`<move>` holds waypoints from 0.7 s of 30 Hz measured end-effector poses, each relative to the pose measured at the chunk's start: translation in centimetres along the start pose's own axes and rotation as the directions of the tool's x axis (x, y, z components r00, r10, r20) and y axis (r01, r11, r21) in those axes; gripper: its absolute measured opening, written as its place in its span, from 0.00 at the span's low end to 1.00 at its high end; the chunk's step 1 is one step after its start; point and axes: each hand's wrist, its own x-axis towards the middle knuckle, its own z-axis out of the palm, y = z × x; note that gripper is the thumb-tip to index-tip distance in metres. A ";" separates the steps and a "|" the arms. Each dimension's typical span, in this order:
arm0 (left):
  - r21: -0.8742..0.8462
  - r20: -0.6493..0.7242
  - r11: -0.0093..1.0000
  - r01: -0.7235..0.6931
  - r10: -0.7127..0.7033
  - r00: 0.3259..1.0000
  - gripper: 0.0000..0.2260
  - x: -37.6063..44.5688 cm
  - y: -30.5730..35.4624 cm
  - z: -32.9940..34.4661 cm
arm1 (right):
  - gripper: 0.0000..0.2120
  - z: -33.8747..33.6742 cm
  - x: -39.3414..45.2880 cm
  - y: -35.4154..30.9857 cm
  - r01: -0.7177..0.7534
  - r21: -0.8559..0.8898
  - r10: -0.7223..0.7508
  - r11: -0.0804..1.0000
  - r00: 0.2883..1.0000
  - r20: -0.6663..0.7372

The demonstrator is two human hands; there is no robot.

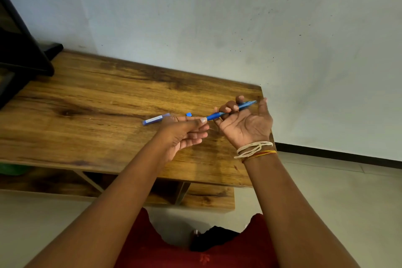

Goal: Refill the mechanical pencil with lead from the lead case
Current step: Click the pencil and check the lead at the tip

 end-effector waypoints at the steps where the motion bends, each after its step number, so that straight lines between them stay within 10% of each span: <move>1: 0.000 0.001 1.000 0.007 -0.007 1.000 0.08 0.0 0.0 0.0 | 0.28 0.1 -0.1 -0.2 0.001 -0.006 -0.001 1.000 0.999 0.042; 21: -0.121 0.164 0.964 0.236 -0.216 0.963 0.32 -0.4 0.3 -0.4 | 0.22 1.4 -1.1 -1.8 0.121 -0.044 -0.118 0.992 0.990 0.074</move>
